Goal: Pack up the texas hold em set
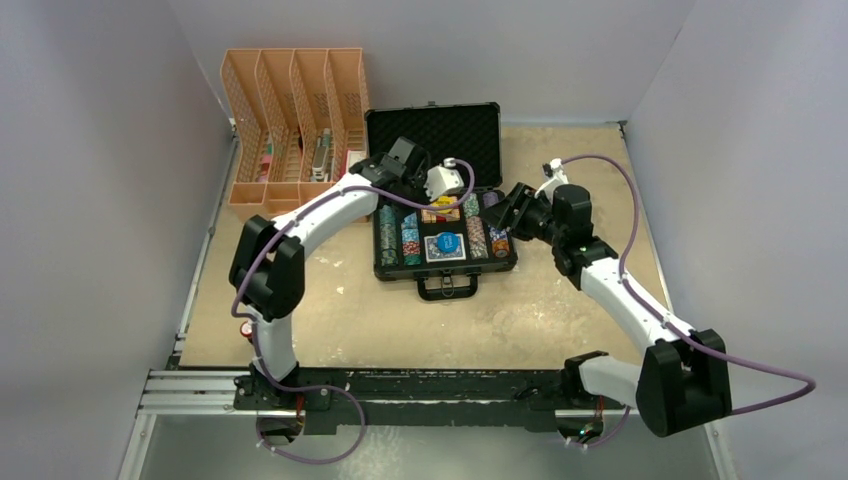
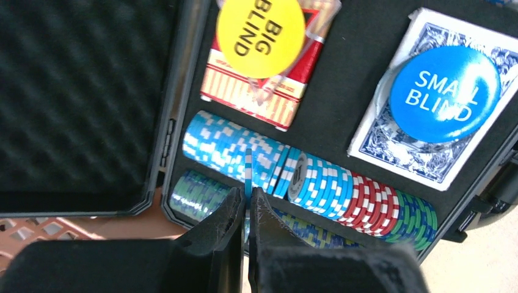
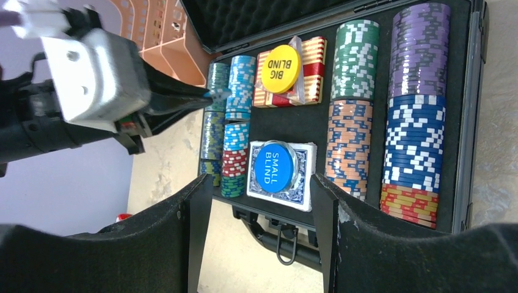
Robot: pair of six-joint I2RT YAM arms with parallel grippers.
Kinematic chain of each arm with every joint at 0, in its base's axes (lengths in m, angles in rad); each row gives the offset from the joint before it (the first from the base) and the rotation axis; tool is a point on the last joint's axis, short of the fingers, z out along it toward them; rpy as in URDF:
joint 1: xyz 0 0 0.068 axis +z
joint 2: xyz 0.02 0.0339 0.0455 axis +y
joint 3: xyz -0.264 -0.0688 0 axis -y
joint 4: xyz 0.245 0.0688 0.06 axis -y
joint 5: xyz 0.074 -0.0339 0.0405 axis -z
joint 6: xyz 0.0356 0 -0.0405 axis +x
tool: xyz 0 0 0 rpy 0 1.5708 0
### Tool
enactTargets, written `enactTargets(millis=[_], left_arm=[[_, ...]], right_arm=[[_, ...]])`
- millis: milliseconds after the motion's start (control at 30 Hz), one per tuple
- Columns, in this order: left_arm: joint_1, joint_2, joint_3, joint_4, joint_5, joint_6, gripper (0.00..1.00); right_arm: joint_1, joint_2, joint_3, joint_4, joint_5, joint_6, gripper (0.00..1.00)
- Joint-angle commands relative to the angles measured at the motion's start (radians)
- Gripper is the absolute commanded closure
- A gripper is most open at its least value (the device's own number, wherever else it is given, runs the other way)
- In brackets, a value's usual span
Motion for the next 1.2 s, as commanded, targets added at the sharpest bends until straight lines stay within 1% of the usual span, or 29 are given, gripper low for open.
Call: enactTargets(millis=[0,67,167,267,533,700,1100,1167], left_arm=[[0.006,-0.107,-0.014,0.117,-0.060,-0.075,1.00],[0.006,-0.117,-0.014,0.102,-0.033,-0.061,1.00],[0.007,-0.120,-0.012,0.035,0.043,-0.013,1.00],[0.005,-0.114,-0.025,-0.010,0.074,0.022,1.00],[0.004,-0.067,-0.007,-0.045,0.044,0.022,1.00],[0.005,-0.048,0.002,-0.072,0.086,0.038,0.99],[0.005,-0.014,0.013,-0.059,0.060,0.018,0.99],[0.004,-0.009,0.014,-0.059,0.052,0.016,0.97]], right_arm=[[-0.004,0.005,0.016,0.033,-0.025,-0.016,0.38],[-0.004,0.004,0.013,0.034,-0.028,-0.015,0.39],[-0.004,0.000,0.007,0.037,-0.025,-0.014,0.38],[-0.004,-0.001,0.007,0.037,-0.025,-0.014,0.38],[-0.004,0.004,0.005,0.038,-0.025,-0.016,0.39],[-0.004,0.005,0.003,0.038,-0.023,-0.014,0.39],[-0.004,0.003,0.000,0.037,-0.021,-0.017,0.39],[-0.004,0.002,-0.001,0.037,-0.020,-0.018,0.39]])
